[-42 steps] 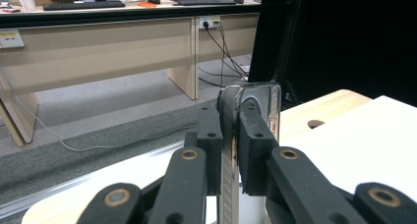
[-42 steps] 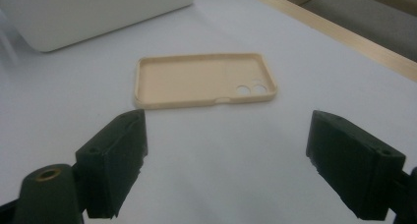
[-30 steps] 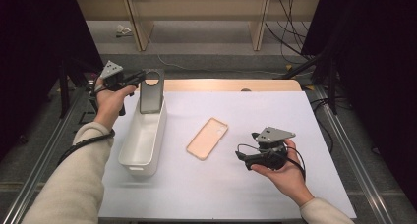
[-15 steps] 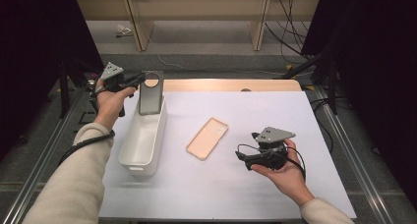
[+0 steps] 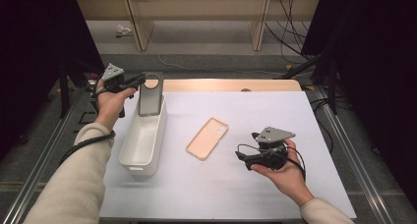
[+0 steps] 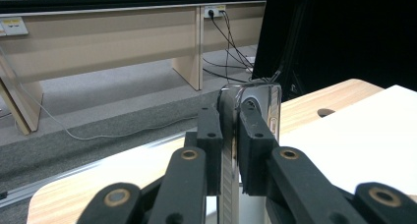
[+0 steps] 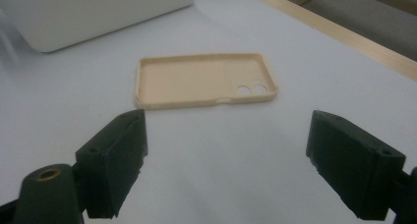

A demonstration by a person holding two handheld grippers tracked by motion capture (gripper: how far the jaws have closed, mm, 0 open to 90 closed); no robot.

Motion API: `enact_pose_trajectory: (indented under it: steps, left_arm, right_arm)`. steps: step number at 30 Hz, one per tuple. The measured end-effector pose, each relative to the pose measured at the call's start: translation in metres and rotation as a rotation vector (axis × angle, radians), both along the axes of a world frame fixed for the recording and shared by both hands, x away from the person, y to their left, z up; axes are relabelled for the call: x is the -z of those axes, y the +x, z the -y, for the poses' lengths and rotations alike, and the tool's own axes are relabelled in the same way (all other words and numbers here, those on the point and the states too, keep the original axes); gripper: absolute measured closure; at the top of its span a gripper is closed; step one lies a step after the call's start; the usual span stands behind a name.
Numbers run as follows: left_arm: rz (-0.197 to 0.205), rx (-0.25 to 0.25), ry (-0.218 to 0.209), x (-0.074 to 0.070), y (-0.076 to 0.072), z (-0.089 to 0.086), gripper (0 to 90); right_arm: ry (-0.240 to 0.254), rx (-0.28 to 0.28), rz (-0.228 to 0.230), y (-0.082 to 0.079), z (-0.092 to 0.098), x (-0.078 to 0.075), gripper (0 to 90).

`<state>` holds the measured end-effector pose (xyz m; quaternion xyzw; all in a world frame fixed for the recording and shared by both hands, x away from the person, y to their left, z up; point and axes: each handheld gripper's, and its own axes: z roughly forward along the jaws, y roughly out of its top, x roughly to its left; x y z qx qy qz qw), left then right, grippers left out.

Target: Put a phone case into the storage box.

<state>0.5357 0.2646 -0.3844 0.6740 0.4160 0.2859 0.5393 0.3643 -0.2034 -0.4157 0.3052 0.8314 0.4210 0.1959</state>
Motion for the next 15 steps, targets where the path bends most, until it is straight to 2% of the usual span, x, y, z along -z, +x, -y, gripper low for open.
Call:
enact_pose_trajectory:
  steps: [15]
  left_arm:
    - [-0.017, -0.004, 0.000, 0.0072, 0.0016, -0.0006, 81.1]
  right_arm:
    - [0.000, -0.001, 0.000, 0.0000, -0.0001, 0.0001, 16.4]
